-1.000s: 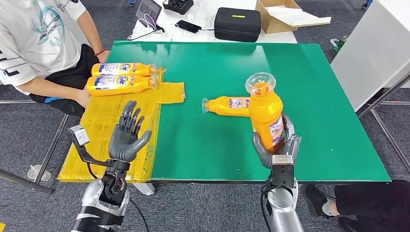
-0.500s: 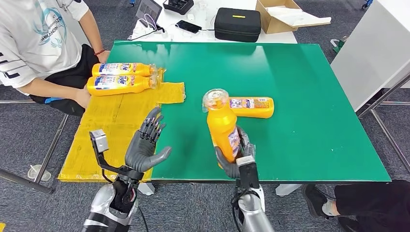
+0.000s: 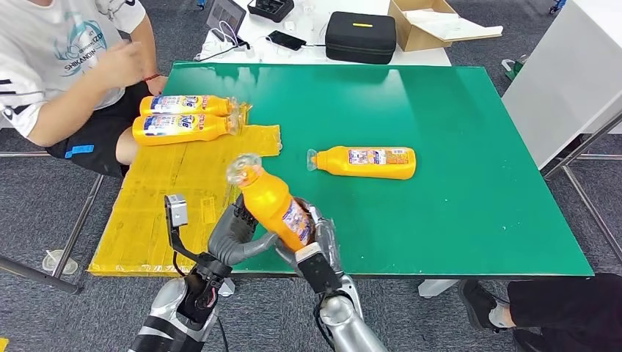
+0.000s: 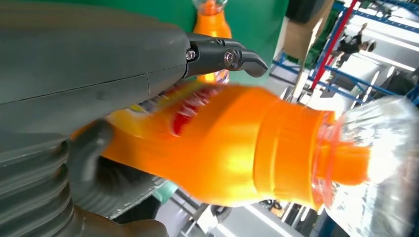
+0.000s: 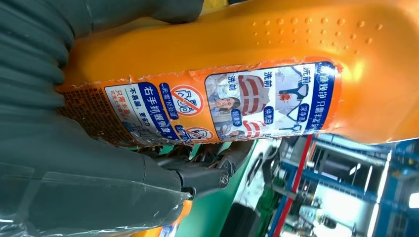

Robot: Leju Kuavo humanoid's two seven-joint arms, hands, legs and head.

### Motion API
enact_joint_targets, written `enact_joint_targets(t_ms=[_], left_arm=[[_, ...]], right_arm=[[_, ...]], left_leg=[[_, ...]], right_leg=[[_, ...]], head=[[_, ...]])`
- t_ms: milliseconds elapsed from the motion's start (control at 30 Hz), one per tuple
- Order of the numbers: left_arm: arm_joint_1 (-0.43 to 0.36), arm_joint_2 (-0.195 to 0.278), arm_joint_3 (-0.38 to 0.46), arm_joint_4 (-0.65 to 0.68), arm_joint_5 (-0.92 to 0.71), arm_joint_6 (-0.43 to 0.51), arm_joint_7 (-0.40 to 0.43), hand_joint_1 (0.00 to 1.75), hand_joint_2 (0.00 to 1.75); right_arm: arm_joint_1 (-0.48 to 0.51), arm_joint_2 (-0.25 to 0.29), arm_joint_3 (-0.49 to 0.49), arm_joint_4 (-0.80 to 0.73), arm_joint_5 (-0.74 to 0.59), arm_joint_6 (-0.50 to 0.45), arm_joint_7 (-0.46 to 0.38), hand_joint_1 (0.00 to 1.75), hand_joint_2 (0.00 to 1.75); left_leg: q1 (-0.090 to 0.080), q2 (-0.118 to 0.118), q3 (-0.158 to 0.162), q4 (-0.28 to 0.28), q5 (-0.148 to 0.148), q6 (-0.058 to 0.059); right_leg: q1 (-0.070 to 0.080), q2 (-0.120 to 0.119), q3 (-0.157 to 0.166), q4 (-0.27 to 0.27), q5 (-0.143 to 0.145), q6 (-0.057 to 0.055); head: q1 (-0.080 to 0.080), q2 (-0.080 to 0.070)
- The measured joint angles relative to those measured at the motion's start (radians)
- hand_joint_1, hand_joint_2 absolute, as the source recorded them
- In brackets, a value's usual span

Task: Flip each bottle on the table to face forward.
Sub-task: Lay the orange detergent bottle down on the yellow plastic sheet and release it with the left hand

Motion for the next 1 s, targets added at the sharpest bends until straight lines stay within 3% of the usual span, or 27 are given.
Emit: enact_joint_targets(t_ms=[200,833,867,900,1000], left_arm=[[-0.014,0.006,-0.007,0.045,0.039,-0.013,0.014,0.0,1.75],[-0.016,0.021,-0.004,0.088,0.06,-0.005,0.01,0.0,1.75],[-0.016,0.023,-0.004,0.088,0.057,-0.002,0.006,0.05,1.75],[-0.016,0.023,-0.004,0.088,0.05,0.004,0.001,0.26,1.75],[-0.016,0.023,-0.005,0.088,0.01,0.026,-0.018,1.51,1.75]], right_arm=[[-0.022,0.002,0.061,0.082,0.016,-0.014,-0.002,1.75,1.75],[-0.048,0.009,0.116,0.197,0.002,0.024,-0.004,1.75,1.75],[-0.051,0.01,0.125,0.205,-0.01,0.03,-0.004,1.75,1.75],[-0.053,0.01,0.134,0.212,-0.025,0.035,-0.005,1.75,1.75],[-0.06,0.01,0.16,0.228,-0.071,0.041,-0.004,1.75,1.75]], left_leg=[[0.0,0.0,0.0,0.0,0.0,0.0],[0.0,0.0,0.0,0.0,0.0,0.0],[0.0,0.0,0.0,0.0,0.0,0.0],[0.0,0.0,0.0,0.0,0.0,0.0],[0.0,0.0,0.0,0.0,0.0,0.0]], right_leg=[[0.0,0.0,0.0,0.0,0.0,0.0],[0.0,0.0,0.0,0.0,0.0,0.0],[0.0,0.0,0.0,0.0,0.0,0.0],[0.0,0.0,0.0,0.0,0.0,0.0],[0.0,0.0,0.0,0.0,0.0,0.0]], head=[[0.0,0.0],[0.0,0.0],[0.0,0.0],[0.001,0.0],[0.001,0.0]])
